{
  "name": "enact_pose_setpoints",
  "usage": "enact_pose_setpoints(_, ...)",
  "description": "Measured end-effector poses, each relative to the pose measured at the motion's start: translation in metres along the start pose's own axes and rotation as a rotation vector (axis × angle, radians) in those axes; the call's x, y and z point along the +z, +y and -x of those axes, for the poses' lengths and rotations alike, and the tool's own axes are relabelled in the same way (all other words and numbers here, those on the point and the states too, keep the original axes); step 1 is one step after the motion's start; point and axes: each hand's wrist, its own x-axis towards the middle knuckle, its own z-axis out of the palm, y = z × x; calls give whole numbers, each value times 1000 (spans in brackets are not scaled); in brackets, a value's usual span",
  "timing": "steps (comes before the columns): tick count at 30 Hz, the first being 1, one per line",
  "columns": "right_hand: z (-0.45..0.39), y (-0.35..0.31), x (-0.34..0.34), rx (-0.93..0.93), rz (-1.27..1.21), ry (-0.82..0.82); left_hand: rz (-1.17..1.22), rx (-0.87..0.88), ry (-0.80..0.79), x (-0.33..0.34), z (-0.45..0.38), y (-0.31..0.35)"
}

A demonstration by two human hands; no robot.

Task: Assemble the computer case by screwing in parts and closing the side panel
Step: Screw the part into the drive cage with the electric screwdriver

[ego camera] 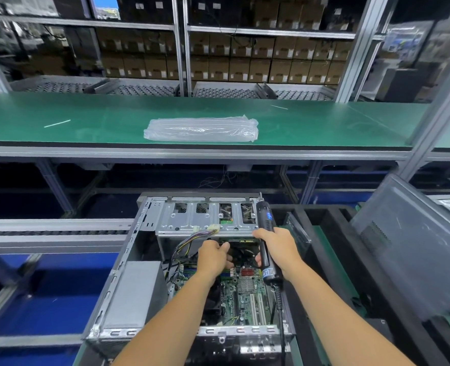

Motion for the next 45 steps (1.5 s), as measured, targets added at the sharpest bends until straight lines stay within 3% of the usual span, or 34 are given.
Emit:
enact_pose_setpoints(4, 0, 1, 0, -4, 2, 4, -478, 121, 126, -5, 7, 4)
enact_pose_setpoints(6, 1, 1, 1, -6, 3, 9, -672, 276, 206, -11, 18, 10)
enact_pose_setpoints(9, 2, 0, 1, 2, 5, 11, -790, 629, 408, -27, 25, 22)
enact_pose_setpoints(11, 2, -1, 0, 2, 14, 11, -839, 698, 470, -45, 20, 22)
enact_pose_setpoints(14, 4, 0, 1, 0, 25, 11, -917, 566, 371, -65, 12, 4)
enact_pose_setpoints(18, 3, 1, 2, 1, 26, 22, -842, 583, 248, -71, 15, -7)
enact_pose_setpoints(23, 3, 1, 3, 3, 31, 32, -996, 583, -138, -67, 22, -12)
enact_pose_setpoints(26, 4, 3, 3, 3, 28, 33, -1041, 521, -282, -66, 22, -15)
enact_pose_setpoints(29, 3, 4, 3, 4, 31, 34, -1165, 455, -232, -61, 20, -16)
enact_pose_setpoints(33, 3, 5, 3, -4, 37, 33, -1161, 433, -98, -53, 14, -13)
enact_pose_setpoints(40, 0, 6, 4, -21, 65, 44, -1232, 566, -305, -48, -5, -19)
enact_pose_setpoints(45, -2, 6, 4, -57, 101, 40, -1237, 572, -255, -41, -22, -21)
